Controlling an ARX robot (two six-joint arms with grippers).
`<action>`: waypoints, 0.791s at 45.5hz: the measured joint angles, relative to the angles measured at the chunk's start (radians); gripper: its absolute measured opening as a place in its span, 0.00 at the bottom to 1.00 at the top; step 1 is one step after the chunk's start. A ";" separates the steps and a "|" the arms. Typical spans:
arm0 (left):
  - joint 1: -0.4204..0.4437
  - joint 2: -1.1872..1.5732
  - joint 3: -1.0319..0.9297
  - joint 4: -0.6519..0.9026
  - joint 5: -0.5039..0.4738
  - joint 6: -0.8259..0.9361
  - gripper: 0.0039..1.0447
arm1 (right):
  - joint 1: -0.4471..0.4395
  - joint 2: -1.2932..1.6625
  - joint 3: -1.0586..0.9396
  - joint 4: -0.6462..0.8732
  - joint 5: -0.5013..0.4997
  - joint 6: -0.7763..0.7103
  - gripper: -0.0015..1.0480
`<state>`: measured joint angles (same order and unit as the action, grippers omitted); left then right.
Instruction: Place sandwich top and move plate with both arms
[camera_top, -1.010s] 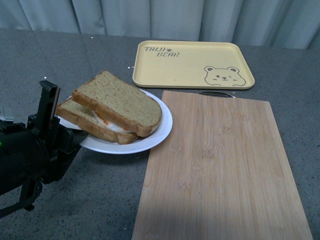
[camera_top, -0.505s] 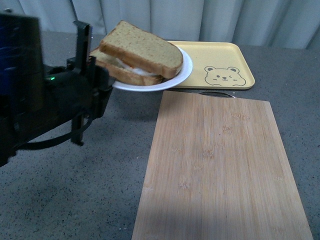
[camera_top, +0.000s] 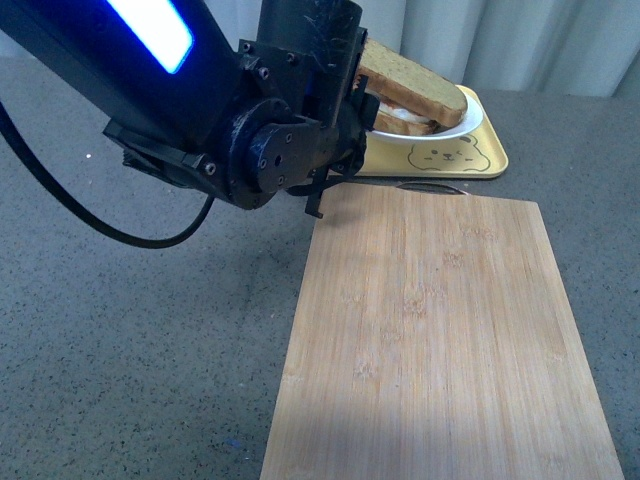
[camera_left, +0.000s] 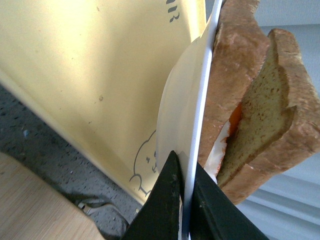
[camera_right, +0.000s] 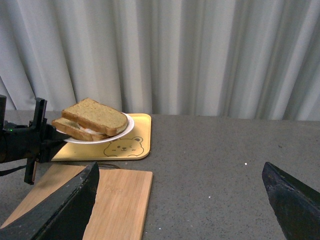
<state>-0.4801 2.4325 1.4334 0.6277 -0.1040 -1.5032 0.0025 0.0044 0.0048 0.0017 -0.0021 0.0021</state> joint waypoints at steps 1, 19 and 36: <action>0.000 0.008 0.014 -0.010 -0.001 -0.003 0.03 | 0.000 0.000 0.000 0.000 0.000 0.000 0.91; 0.011 0.034 0.079 -0.141 0.009 0.033 0.19 | 0.000 0.000 0.000 0.000 0.000 0.000 0.91; 0.019 -0.189 -0.081 -0.272 -0.037 0.334 0.86 | 0.000 0.000 0.000 0.000 0.000 0.000 0.91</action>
<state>-0.4614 2.2436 1.3521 0.3553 -0.1406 -1.1694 0.0025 0.0044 0.0048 0.0017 -0.0021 0.0021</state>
